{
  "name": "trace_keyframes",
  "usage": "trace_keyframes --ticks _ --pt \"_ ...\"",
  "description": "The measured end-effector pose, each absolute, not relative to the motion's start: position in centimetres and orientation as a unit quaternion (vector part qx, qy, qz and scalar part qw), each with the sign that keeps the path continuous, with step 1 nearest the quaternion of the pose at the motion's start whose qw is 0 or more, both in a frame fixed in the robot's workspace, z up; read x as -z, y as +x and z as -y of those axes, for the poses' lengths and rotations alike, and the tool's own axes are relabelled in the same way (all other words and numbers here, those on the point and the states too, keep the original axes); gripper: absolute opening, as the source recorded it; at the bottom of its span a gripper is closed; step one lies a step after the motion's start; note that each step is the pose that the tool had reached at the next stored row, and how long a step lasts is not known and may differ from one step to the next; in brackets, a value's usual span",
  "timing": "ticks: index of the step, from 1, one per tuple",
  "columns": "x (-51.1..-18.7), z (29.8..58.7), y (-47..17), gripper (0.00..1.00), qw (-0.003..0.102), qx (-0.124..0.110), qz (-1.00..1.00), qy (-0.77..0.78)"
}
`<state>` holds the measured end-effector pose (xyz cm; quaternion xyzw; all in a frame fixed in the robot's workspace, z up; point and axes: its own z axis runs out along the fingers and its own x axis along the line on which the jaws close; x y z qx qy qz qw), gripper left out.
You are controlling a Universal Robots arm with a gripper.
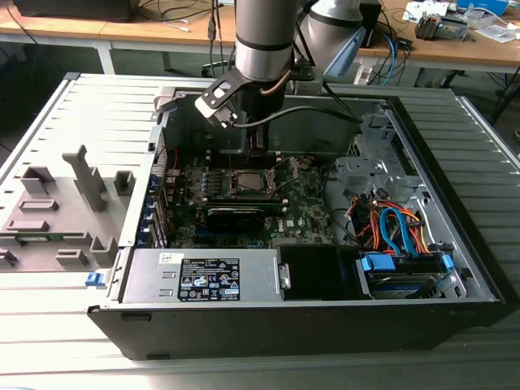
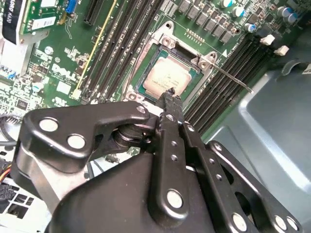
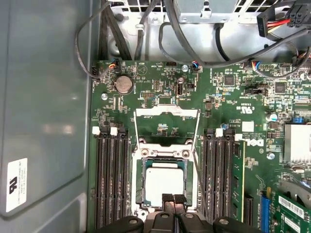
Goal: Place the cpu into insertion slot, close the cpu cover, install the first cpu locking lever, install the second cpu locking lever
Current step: 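Place the cpu into insertion slot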
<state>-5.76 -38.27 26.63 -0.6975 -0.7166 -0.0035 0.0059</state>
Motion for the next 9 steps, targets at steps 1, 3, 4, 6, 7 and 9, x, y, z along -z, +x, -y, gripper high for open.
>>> trace_keyframes --ticks 1,3,4,6,7,9 --pt "-26.64 38.27 -5.76 0.11 0.006 0.003 0.717 -0.697" --pt "-26.68 38.28 -5.76 0.11 0.006 0.003 0.717 -0.697" --pt "-26.71 38.28 -5.77 0.11 0.006 0.003 0.717 -0.697" --pt "-26.75 38.28 -5.77 0.11 0.006 0.003 0.717 -0.697" --pt "-26.78 38.27 -5.76 0.11 0.006 0.003 0.717 -0.697" --pt "-26.8 38.28 -5.77 0.11 0.006 0.003 0.717 -0.697"
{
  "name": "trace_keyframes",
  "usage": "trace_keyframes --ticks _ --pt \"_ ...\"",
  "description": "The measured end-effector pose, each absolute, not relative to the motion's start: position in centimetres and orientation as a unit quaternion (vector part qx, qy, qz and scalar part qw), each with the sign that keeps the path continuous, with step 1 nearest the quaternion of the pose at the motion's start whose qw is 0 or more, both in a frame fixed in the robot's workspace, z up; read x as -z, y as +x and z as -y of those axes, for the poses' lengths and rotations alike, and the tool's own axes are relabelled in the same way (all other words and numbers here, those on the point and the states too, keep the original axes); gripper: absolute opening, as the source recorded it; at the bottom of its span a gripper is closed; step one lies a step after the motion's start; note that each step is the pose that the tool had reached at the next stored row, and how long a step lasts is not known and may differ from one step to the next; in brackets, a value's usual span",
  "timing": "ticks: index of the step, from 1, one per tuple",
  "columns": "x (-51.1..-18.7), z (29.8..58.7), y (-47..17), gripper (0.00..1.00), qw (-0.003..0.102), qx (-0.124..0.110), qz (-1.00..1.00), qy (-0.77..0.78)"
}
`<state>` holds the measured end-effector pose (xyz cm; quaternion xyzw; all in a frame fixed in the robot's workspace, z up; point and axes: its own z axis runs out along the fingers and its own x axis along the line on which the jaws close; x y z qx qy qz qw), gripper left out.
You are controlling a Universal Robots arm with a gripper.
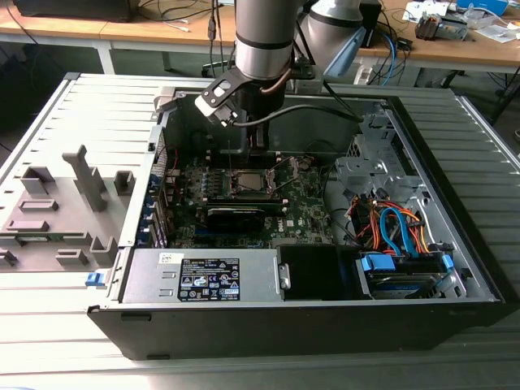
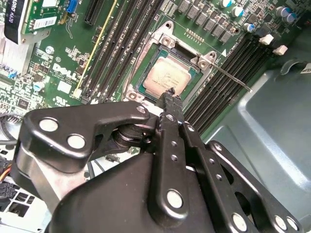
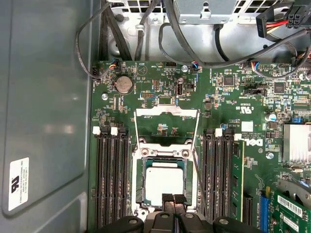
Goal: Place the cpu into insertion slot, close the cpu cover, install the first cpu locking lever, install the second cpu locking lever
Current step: 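Place the cpu into insertion slot, then close the cpu cover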
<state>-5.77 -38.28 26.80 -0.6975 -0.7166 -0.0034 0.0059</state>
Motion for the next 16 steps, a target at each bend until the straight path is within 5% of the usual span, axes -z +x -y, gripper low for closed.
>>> trace_keyframes --ticks 16 --pt "-26.8 38.4 -2.5 0.11 0.007 -0.003 0.717 -0.697"
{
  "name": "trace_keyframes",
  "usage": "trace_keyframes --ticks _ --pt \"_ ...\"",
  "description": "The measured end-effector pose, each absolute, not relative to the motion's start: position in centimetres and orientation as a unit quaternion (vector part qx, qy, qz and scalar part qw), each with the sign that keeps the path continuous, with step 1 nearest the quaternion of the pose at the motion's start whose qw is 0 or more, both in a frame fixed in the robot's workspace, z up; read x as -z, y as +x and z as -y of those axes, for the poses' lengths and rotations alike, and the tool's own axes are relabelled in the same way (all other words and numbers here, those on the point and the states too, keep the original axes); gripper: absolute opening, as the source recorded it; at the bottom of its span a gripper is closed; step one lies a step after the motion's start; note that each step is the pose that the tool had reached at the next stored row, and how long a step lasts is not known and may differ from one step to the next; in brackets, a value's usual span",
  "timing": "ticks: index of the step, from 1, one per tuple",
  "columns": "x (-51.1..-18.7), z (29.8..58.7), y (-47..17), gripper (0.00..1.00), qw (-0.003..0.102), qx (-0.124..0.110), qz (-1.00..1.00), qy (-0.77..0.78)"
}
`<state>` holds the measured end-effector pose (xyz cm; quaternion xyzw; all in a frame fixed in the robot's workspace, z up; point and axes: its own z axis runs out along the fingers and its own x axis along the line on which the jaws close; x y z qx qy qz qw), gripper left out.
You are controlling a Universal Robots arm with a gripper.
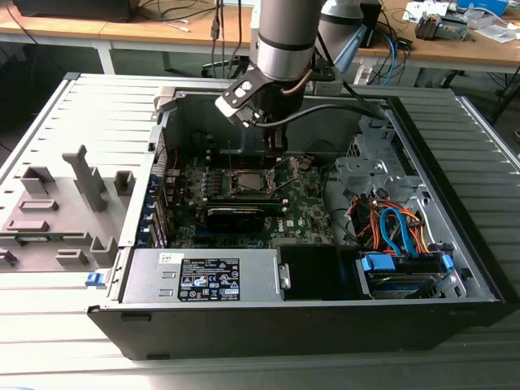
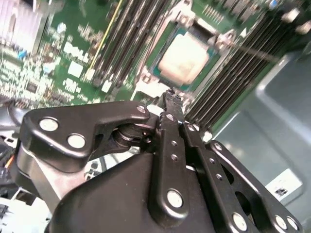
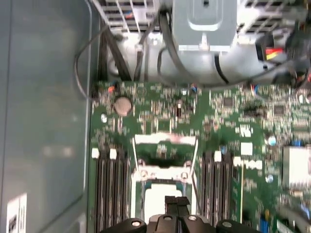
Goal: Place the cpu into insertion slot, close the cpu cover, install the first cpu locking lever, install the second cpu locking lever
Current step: 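Close the cpu cover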
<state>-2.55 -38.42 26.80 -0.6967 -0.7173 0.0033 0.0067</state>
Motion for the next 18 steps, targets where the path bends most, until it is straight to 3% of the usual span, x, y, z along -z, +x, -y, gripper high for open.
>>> trace_keyframes --ticks 18 --pt "-25.9 38.4 5.7 0.11 0.023 -0.012 0.74 -0.672"
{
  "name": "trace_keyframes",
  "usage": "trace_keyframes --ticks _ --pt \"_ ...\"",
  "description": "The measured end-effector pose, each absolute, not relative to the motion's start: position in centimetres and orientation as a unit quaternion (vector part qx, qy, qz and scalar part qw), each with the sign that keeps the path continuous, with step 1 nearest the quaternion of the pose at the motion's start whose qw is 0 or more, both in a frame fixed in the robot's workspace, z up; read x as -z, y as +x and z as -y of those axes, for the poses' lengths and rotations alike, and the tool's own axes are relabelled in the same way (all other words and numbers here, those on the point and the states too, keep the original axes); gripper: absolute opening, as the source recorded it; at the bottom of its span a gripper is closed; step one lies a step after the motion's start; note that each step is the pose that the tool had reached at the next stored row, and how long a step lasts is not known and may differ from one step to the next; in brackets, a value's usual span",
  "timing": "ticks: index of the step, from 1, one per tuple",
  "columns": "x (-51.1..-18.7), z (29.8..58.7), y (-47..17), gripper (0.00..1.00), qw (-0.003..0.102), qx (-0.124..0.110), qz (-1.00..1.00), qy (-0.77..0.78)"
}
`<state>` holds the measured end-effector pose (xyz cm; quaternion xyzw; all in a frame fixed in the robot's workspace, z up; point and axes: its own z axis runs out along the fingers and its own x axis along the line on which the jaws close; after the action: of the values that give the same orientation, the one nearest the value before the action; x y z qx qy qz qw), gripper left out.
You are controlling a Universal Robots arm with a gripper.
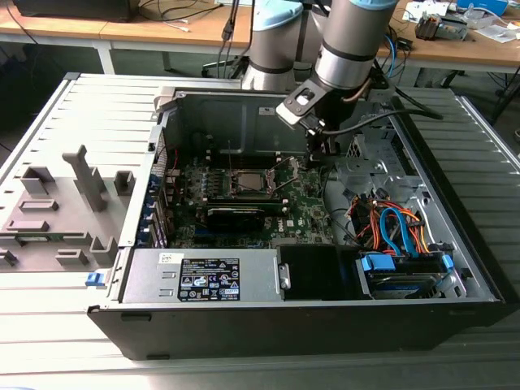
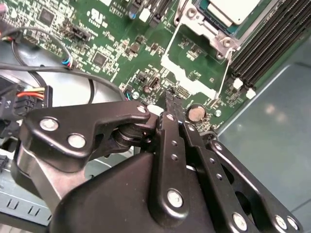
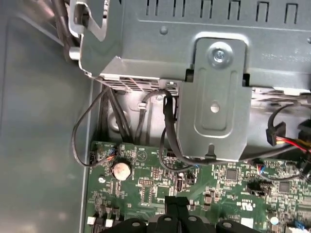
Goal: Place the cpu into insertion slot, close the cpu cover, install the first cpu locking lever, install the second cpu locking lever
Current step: 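Close the cpu cover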
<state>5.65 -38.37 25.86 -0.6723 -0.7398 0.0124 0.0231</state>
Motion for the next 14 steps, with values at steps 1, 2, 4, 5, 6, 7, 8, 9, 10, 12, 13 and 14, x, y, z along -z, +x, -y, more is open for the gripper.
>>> trace_keyframes --ticks 1,2,4,5,6,7,8,9,10,12,13,14 --pt "-25.7 38.3 5.7 0.11 0.023 -0.012 0.74 -0.672" --pt "-25.6 38.3 5.7 0.11 0.023 -0.012 0.74 -0.672" --pt "-25.3 38.2 5.7 0.11 0.024 -0.011 0.74 -0.672" --pt "-25.0 38.2 5.7 0.11 0.025 -0.011 0.74 -0.672" --pt "-24.8 38.2 5.6 0.11 0.025 -0.011 0.74 -0.672" --pt "-24.7 38.2 5.6 0.11 0.025 -0.011 0.74 -0.672" --pt "-24.7 38.2 5.6 0.11 0.025 -0.011 0.74 -0.672" --pt "-24.7 38.2 5.5 0.11 0.025 -0.011 0.74 -0.672" --pt "-24.6 38.2 5.3 0.11 0.025 -0.011 0.74 -0.672" --pt "-24.6 38.2 5.1 0.11 0.025 -0.011 0.74 -0.672" --pt "-24.6 38.2 4.9 0.11 0.025 -0.011 0.74 -0.672" --pt "-24.6 38.2 4.8 0.11 0.025 -0.011 0.74 -0.672"
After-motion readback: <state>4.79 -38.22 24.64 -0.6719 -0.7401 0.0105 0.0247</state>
